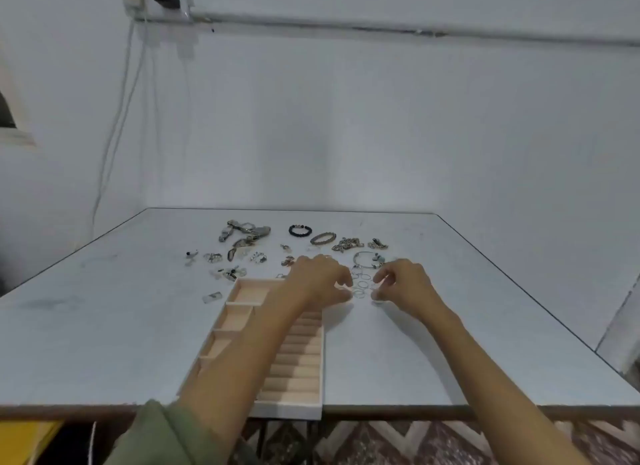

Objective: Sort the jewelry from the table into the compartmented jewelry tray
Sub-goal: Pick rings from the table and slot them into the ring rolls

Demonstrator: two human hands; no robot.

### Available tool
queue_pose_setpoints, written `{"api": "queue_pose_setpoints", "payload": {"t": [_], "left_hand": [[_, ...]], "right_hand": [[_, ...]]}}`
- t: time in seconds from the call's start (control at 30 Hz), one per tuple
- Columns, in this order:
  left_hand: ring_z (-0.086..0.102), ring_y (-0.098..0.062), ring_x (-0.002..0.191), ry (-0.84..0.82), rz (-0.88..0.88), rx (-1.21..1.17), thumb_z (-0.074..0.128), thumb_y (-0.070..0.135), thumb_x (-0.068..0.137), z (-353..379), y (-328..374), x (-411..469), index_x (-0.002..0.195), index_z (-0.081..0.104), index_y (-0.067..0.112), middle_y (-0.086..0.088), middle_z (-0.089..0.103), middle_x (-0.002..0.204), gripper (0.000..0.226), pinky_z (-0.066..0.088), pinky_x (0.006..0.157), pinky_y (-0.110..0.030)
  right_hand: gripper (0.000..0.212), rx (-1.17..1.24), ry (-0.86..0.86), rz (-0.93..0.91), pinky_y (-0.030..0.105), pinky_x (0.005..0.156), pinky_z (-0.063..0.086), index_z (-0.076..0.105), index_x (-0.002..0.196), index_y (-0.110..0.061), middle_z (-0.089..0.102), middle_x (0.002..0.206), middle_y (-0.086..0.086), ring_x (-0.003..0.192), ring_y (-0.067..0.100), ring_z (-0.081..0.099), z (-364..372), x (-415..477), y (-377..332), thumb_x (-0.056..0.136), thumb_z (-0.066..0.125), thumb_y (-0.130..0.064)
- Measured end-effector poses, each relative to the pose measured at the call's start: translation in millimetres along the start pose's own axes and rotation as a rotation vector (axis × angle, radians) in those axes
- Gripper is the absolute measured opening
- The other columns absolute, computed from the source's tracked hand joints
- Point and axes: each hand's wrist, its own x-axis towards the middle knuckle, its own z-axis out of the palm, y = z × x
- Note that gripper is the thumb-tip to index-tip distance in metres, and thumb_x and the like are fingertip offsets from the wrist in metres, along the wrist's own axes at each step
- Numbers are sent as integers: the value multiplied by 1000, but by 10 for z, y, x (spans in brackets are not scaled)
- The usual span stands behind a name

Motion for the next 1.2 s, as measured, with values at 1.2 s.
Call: {"api": "queue_pose_setpoints", "payload": {"t": [1.2], "left_hand": [[59,-27,85,171,-24,-182,37,23,97,263,-63,221,98,51,10,-7,64,94,18,47,78,-41]], "right_hand": [[13,-194,6,159,26,61,42,60,88,-5,61,89,7,81,25,57,218,261,96,76,60,-12]]}}
